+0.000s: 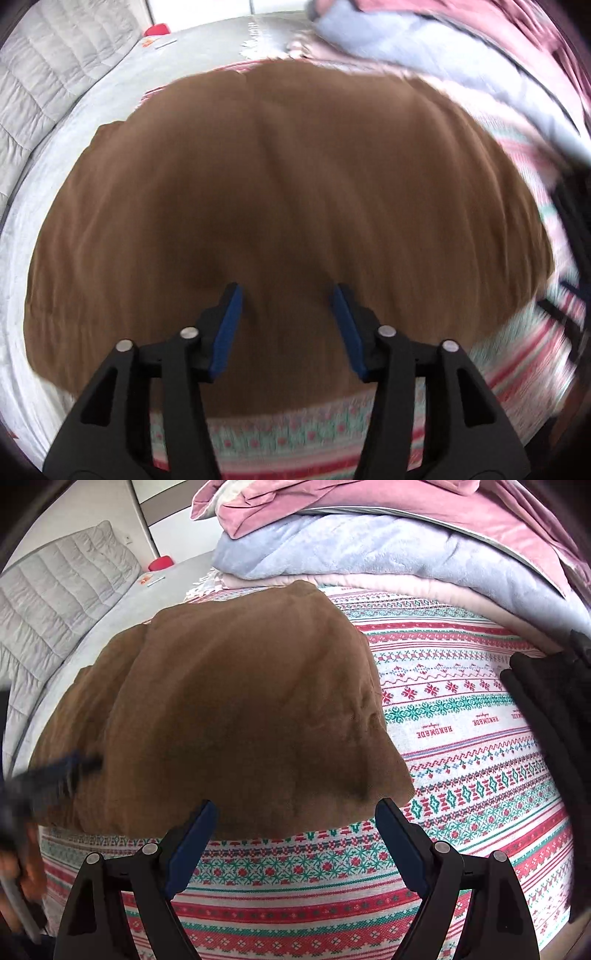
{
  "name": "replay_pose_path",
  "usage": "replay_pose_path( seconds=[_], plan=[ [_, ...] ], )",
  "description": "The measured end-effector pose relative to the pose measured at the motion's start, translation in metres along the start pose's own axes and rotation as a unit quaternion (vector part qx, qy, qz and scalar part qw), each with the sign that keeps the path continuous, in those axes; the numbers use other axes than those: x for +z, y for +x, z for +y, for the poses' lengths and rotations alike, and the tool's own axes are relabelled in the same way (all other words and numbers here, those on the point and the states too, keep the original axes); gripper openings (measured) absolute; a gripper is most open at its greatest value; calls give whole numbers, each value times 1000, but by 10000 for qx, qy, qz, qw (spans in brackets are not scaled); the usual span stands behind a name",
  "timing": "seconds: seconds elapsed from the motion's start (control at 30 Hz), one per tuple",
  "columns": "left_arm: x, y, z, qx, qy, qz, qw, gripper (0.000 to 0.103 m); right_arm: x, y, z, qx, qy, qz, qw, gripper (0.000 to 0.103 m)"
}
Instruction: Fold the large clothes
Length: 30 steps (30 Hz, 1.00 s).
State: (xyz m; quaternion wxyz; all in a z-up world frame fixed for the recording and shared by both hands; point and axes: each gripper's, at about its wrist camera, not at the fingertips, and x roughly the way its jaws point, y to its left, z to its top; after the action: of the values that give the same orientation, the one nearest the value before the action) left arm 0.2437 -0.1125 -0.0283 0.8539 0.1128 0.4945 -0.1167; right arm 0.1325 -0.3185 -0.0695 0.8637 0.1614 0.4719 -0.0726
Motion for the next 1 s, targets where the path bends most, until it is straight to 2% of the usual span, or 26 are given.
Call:
replay_pose_path(
  seconds=[0.03,0.1,0.2,0.37,0.47,0.57,0.77,0.87,1.0],
  plan=[
    [-11,1,-4,246,61,-176,9995,64,0,-1,1,-16,-12,-30,10000,89],
    [-21,7,-10,455,173,-318,9983,65,-1,-3,5,-131,-84,-109,9998,89],
    [-22,12,-12,591,67,-447,9972,66,-2,-1,6,-220,-117,-175,9995,89],
    [-19,6,1,302,-229,-503,9980,66,-5,4,-4,-75,40,-148,9999,89],
    [-26,-12,15,243,-464,-731,9959,66,-6,11,-25,537,566,76,9969,89],
    [-33,-19,33,313,-568,-758,9950,66,-9,23,-55,1200,1466,380,9811,89],
    [-41,-7,55,191,-729,-648,9950,66,-13,50,-80,1722,2412,508,9537,89],
    [-40,-6,55,168,-715,-656,9951,66,-14,54,-83,1878,2883,59,9389,89],
    [-38,-15,67,-165,-1005,-669,9926,66,-17,57,-76,1875,3320,-423,9235,90]
  ],
)
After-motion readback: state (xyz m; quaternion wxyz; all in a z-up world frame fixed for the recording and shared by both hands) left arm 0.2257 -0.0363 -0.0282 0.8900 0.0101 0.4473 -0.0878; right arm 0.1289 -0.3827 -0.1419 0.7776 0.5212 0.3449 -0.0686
